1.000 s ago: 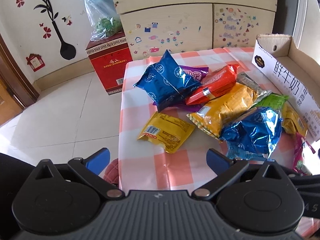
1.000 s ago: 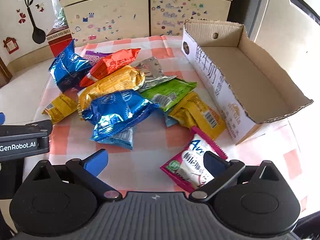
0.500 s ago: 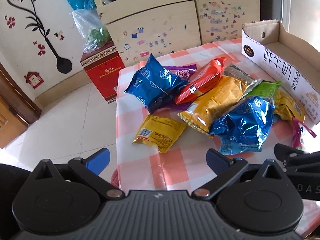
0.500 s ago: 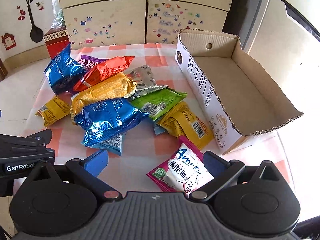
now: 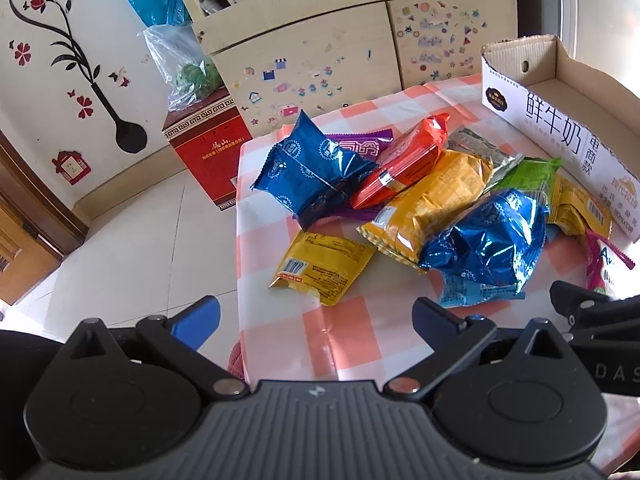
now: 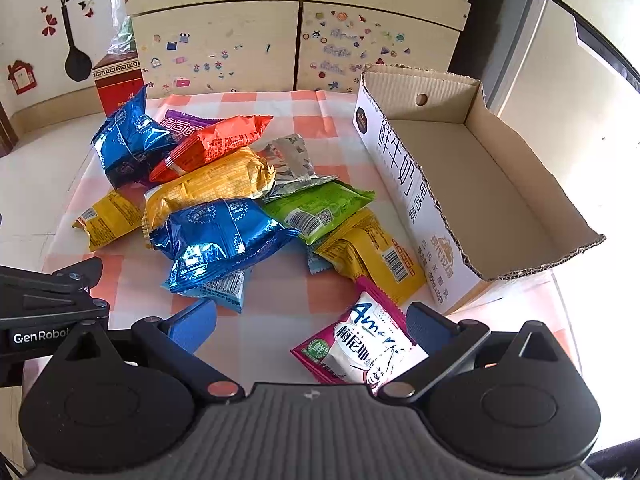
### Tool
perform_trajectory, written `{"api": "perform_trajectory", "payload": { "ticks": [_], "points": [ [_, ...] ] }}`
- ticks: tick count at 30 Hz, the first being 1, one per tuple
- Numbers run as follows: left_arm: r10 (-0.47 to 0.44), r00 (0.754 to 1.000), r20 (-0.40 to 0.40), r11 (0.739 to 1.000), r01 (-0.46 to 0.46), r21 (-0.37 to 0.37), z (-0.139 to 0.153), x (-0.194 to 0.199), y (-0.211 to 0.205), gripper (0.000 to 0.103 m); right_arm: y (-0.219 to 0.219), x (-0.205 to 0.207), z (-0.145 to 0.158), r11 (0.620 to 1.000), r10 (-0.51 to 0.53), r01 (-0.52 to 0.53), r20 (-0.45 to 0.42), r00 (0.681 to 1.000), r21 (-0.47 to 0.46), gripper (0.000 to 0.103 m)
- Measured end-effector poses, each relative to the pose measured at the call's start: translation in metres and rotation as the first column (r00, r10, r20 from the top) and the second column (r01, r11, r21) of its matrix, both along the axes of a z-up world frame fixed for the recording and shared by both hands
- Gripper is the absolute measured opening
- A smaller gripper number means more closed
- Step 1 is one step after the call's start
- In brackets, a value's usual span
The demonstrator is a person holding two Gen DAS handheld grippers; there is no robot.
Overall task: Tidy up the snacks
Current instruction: 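Lower the right tool toward the white-pink Americ packet while the left tool approaches a blue foil packet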
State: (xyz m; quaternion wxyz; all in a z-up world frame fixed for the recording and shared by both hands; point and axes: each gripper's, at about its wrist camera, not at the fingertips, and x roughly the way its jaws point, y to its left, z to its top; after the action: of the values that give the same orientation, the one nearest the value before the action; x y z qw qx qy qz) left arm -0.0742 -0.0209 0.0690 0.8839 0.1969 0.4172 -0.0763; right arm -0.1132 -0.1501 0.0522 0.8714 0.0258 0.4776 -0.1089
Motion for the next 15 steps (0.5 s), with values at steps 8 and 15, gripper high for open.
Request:
{"api": "perform_trajectory", "payload": {
  "ticks": [8,15],
  "points": [
    [0.001,1.0,0.001,1.0,-0.001,0.004,-0.0001,-0.0015,0.0004,0.1,0.0013,-0.0003,-0.0001,1.0,0.008,-0.008,0.001,1.0,-0.016,0.103],
    [0.001,1.0,0.001,1.0,-0.001,0.004,-0.0002,-0.0016,0.0002,0.1,0.0012,-0.0002,-0.0004,1.0,0.011,-0.011,-0.001,1.0,-0.019,0.103]
  ]
}}
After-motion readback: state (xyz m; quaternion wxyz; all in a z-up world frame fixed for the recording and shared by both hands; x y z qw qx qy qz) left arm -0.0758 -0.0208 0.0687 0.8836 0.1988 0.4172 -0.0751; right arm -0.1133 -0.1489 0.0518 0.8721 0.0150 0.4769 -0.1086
